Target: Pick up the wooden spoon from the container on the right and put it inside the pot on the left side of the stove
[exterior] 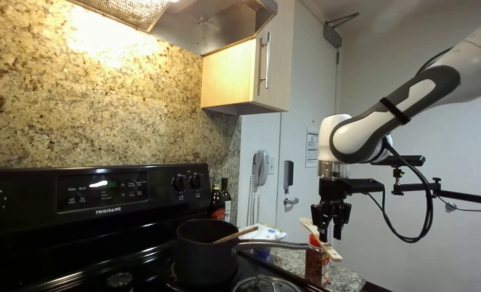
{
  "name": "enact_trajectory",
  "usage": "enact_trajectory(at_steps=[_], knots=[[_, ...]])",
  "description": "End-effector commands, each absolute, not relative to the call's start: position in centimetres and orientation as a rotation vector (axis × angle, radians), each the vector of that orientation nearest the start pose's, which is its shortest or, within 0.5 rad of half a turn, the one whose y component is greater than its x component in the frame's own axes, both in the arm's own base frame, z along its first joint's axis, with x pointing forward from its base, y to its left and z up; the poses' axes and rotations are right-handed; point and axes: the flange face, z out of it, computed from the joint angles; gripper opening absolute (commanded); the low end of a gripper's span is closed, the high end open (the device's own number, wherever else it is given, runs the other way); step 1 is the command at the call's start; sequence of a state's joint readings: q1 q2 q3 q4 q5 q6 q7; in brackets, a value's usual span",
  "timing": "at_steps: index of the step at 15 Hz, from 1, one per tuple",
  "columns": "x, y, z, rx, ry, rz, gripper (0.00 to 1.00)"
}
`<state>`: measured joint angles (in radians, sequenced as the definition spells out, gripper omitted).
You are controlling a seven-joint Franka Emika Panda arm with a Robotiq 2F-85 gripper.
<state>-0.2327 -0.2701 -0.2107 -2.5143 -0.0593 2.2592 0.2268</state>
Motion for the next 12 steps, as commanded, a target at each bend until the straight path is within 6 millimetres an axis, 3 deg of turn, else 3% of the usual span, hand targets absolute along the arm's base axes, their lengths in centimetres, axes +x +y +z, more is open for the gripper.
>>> enact_trajectory(at_steps=[1,2,4,10,11,12], knots=[[39.70,-18.74,38.36,-2.983,0.970,-0.074,0.90],[39.73,-18.77,38.44,-2.975,0.980,-0.084,0.97],[39.88,-18.95,38.40,-2.943,1.031,-0.112,1.00],[40.08,-19.03,38.08,-2.801,1.351,-0.102,1.00],[40.01,-18.97,38.17,-2.776,1.378,-0.111,1.00],[40.06,-18.69,38.49,-2.790,1.286,-0.167,1.00]])
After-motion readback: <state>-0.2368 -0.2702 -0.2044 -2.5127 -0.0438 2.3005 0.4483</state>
